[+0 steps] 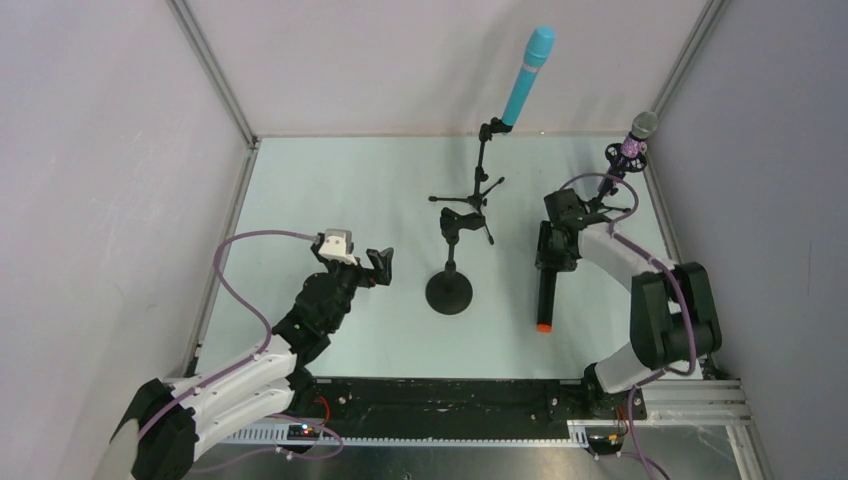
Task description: Attach the microphones to the stand
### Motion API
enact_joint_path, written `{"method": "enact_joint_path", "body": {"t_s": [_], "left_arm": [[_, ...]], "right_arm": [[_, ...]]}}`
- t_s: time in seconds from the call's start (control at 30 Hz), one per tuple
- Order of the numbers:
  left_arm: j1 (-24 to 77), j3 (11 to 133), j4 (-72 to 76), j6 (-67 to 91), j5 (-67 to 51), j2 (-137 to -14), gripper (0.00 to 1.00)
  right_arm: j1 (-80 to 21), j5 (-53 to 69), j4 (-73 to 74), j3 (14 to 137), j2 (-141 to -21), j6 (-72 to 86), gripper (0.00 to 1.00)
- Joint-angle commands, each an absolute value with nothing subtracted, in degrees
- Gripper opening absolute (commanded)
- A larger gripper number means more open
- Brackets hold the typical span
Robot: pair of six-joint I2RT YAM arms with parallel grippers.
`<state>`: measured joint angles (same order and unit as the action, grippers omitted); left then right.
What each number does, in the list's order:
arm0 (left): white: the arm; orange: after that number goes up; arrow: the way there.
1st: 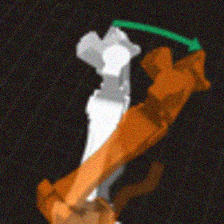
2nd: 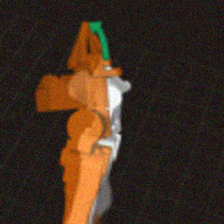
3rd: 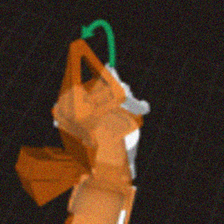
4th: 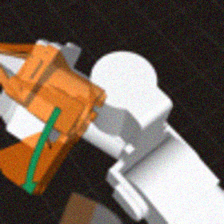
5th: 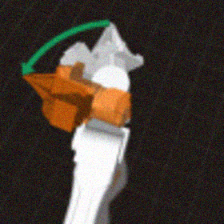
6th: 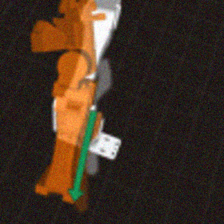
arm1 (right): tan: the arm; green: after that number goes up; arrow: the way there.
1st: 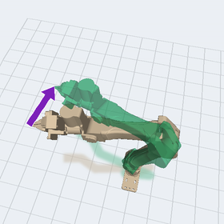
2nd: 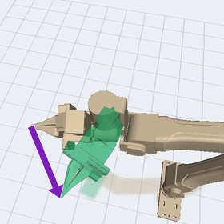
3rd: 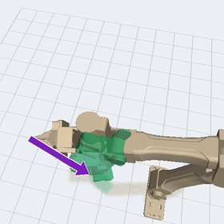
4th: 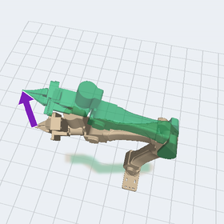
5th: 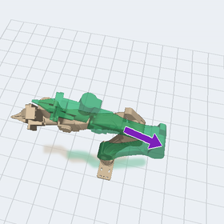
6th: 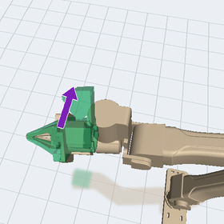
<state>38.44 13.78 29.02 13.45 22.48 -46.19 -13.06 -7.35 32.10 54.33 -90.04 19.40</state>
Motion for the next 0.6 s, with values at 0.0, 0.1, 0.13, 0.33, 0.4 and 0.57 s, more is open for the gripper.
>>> {"method": "enact_joint_path", "body": {"t_s": [0.0, 0.1, 0.13, 0.33, 0.4, 0.57], "left_arm": [[38.1, 13.8, 29.9, 12.3, 24.0, -46.0, 1.0], [38.1, 14.0, 29.8, 12.3, 24.0, -46.1, 1.0], [38.1, 14.0, 29.7, 12.3, 23.9, -46.1, 1.0], [38.1, 14.1, 29.4, 12.3, 23.8, -46.1, 1.0], [38.1, 14.1, 29.3, 12.2, 23.9, -45.9, 1.0], [38.1, 14.5, 29.0, 12.3, 23.9, -46.1, 1.0]], "right_arm": [[-14.2, -7.5, 32.3, 55.0, -80.7, 19.3, 0.0], [-15.0, -7.5, 32.4, 55.0, -73.8, 19.2, 0.0], [-15.3, -7.3, 32.3, 55.0, -72.3, 19.0, 0.0], [-15.9, -4.4, 30.3, 55.0, -56.4, 16.5, 0.0], [-15.9, -3.2, 29.5, 55.0, -51.8, 15.9, 0.0], [-15.9, 4.6, 24.5, 53.8, -41.4, 14.8, 0.0]]}}
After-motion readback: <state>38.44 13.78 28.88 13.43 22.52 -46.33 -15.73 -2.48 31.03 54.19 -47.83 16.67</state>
